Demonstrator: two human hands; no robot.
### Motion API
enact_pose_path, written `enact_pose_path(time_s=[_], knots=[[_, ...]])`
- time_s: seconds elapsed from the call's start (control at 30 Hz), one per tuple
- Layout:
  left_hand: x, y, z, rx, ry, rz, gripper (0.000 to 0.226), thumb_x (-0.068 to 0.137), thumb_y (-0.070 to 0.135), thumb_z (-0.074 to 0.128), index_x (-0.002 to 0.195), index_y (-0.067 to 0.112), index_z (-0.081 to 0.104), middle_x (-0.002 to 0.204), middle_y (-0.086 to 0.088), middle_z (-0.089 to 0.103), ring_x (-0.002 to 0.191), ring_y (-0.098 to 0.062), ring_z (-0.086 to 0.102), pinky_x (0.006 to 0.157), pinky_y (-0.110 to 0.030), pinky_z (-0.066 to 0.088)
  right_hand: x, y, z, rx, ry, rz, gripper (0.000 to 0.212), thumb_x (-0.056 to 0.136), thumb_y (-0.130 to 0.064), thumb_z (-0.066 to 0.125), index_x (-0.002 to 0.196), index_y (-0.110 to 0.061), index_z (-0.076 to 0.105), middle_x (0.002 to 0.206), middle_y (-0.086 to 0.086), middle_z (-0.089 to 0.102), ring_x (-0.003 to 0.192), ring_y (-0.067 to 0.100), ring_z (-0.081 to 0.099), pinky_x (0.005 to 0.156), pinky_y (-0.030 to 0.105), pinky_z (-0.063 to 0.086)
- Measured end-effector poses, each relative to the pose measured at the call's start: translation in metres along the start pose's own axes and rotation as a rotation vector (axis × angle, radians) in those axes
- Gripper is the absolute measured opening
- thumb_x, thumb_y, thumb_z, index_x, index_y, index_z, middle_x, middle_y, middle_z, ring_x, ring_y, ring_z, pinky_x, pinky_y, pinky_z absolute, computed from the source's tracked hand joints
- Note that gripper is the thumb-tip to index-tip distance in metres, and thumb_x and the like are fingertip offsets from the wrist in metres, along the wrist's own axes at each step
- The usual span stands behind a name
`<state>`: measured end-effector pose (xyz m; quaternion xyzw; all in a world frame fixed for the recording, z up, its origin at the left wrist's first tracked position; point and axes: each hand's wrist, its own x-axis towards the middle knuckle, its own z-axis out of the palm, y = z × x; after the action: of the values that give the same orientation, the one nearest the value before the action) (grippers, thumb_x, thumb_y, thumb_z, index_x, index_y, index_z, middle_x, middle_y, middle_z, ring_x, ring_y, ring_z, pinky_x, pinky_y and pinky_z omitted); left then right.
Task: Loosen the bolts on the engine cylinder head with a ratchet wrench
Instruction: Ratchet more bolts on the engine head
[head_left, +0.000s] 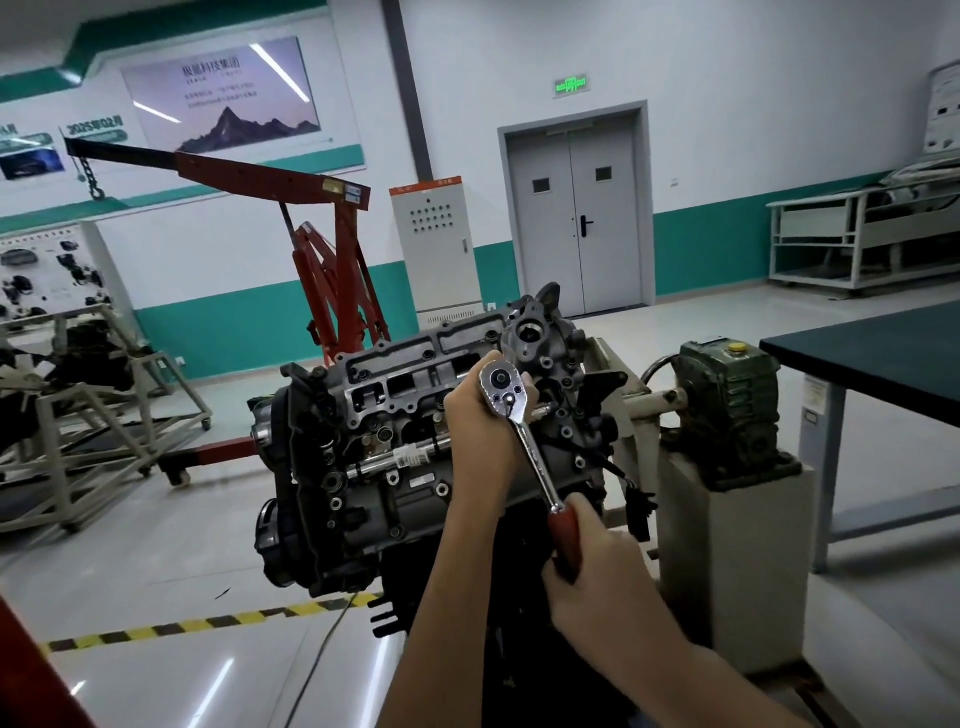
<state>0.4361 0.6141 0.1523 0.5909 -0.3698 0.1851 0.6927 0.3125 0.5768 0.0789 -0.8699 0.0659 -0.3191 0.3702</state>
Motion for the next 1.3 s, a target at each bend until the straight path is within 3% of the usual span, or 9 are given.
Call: enact_pose_path(time_s=[0.17,0.33,0.5,0.63,0.73,0.9,0.97,1.1,1.3], knots=[[0.003,0.005,-0.007,0.101,-0.085,0.024,0.045,0.075,-0.013,0.059,0.056,0.022,0.037,0.051,0.015,0.041,0.052,-0.001,0.031,0.053,-0.019,0.032,0.041,0.032,-0.071,-0.4,-0.114,-0.168,0.026,0.08,-0.012,0.06,0.104,-0.014,0.05,0.067,-0.001,0.058,0.056,0.012,0.057,0.056,0.022,0.05],[0.005,0.006,-0.01,0.065,-0.125,0.026,0.037,0.078,-0.006,0.068,0.057,0.012,0.043,0.054,0.01,0.042,0.053,-0.006,0.034,0.052,-0.021,0.031,0.101,0.025,-0.127,-0.689,-0.09,-0.368,0.019,0.079,-0.012,0.061,0.096,-0.015,0.052,0.067,-0.004,0.058,0.058,0.012,0.055,0.058,0.023,0.046],[-0.001,0.003,-0.011,0.112,-0.1,0.101,0.034,0.077,-0.005,0.065,0.064,0.018,0.044,0.058,0.012,0.046,0.055,-0.003,0.036,0.053,-0.019,0.033,0.054,0.036,-0.084,-0.429,-0.106,-0.215,0.032,0.079,-0.009,0.062,0.109,-0.014,0.051,0.066,-0.01,0.051,0.056,0.002,0.054,0.055,0.018,0.05],[-0.003,0.004,0.0,0.105,-0.051,0.088,0.042,0.078,-0.009,0.065,0.064,0.021,0.039,0.058,0.012,0.041,0.054,-0.001,0.034,0.053,-0.012,0.032,0.005,0.014,-0.009,-0.066,0.029,0.046,0.04,0.075,-0.013,0.064,0.112,-0.018,0.048,0.068,-0.008,0.051,0.056,-0.001,0.049,0.051,0.004,0.037],[-0.004,0.006,0.001,0.046,-0.047,0.054,0.041,0.08,-0.009,0.064,0.064,0.017,0.037,0.057,0.013,0.034,0.054,-0.001,0.028,0.052,-0.016,0.028,-0.006,-0.002,0.021,0.053,0.013,0.106,0.035,0.076,-0.015,0.062,0.106,-0.017,0.044,0.071,-0.002,0.055,0.06,0.01,0.053,0.055,0.013,0.044],[0.003,0.005,-0.005,0.115,-0.095,0.013,0.036,0.078,-0.014,0.059,0.06,0.01,0.04,0.052,0.014,0.034,0.053,-0.003,0.03,0.053,-0.021,0.03,0.012,0.019,-0.029,-0.149,-0.061,-0.004,0.032,0.076,-0.01,0.061,0.103,-0.019,0.048,0.063,-0.005,0.054,0.053,0.007,0.053,0.053,0.011,0.043],[0.005,0.006,-0.007,0.143,-0.13,0.014,0.043,0.076,-0.015,0.058,0.056,0.018,0.039,0.05,0.013,0.038,0.051,-0.002,0.032,0.052,-0.019,0.029,0.033,0.031,-0.066,-0.362,-0.08,-0.13,0.035,0.076,-0.008,0.062,0.11,-0.012,0.052,0.068,0.0,0.061,0.056,0.017,0.058,0.056,0.026,0.05],[0.007,0.009,-0.011,0.112,-0.201,0.026,0.052,0.072,-0.011,0.07,0.054,0.03,0.043,0.049,0.018,0.048,0.05,0.001,0.039,0.052,-0.012,0.032,0.081,0.029,-0.121,-0.654,-0.05,-0.328,0.028,0.076,-0.009,0.064,0.102,-0.015,0.057,0.068,-0.01,0.055,0.054,0.008,0.053,0.056,0.02,0.047],[0.0,0.007,-0.016,0.176,-0.137,0.104,0.046,0.074,-0.007,0.066,0.064,0.032,0.044,0.057,0.016,0.05,0.054,0.0,0.041,0.054,-0.011,0.032,0.043,0.033,-0.07,-0.345,-0.089,-0.17,0.027,0.079,-0.01,0.061,0.102,-0.017,0.05,0.067,-0.006,0.055,0.055,0.003,0.053,0.054,0.018,0.047]])
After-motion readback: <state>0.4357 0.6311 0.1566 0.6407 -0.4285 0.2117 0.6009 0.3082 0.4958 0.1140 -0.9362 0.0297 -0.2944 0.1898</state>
